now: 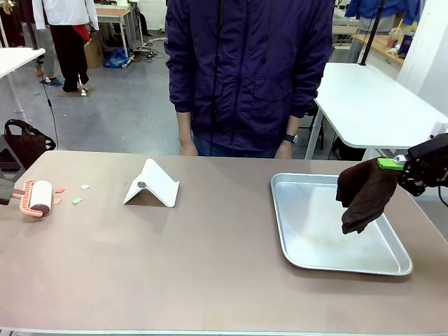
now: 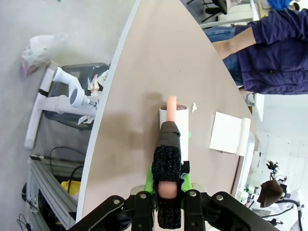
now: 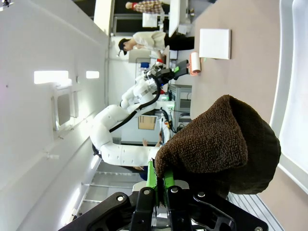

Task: Clean the surface of the table.
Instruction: Clean the area not pointed to by the person.

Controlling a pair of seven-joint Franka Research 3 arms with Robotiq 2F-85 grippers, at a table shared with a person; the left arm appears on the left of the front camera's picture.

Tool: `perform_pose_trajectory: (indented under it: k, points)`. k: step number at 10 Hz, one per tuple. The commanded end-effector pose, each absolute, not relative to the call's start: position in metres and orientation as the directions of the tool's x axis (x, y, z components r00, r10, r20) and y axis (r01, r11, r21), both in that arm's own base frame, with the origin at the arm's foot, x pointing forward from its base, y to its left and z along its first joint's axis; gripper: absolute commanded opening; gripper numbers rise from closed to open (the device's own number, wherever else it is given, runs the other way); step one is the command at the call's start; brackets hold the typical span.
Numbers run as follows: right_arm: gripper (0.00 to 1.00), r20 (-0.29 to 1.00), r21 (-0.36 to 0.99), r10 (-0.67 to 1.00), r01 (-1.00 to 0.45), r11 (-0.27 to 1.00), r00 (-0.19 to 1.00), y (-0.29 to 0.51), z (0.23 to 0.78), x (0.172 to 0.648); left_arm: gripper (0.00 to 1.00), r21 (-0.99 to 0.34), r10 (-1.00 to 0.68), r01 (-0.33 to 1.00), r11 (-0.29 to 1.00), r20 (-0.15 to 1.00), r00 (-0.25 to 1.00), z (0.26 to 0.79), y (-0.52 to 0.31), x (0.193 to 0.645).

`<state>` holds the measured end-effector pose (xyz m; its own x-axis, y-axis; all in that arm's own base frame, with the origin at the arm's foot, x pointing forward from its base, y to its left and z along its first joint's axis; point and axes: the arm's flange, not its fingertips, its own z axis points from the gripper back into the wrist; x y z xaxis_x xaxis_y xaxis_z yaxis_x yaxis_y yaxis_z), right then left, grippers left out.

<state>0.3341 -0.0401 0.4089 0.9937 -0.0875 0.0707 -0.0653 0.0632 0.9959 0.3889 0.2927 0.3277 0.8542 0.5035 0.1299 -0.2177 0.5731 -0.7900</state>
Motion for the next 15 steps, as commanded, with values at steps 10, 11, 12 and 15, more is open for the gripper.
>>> perform_pose_trajectory:
  k: [10, 11, 12, 15]
  points:
    - [0.06, 0.081, 0.996, -0.083, -0.076, 0.056, 0.993, -0.042, 0.413, 0.335, 0.22, -0.737, 0.4, -0.253, 0.627, 0.026, 0.916, 0.278, 0.219, 0.421]
    - [0.06, 0.081, 0.996, -0.083, -0.076, 0.056, 0.993, -0.042, 0.413, 0.335, 0.22, -0.739, 0.388, -0.239, 0.63, 0.033, 0.921, 0.276, 0.21, 0.426]
    - [0.06, 0.081, 0.996, -0.083, -0.076, 0.056, 0.993, -0.042, 0.413, 0.335, 0.22, -0.742, 0.38, -0.233, 0.628, 0.031, 0.924, 0.275, 0.202, 0.432]
    - [0.06, 0.081, 0.996, -0.083, -0.076, 0.056, 0.993, -0.042, 0.413, 0.335, 0.22, -0.746, 0.358, -0.215, 0.631, 0.033, 0.933, 0.274, 0.18, 0.447]
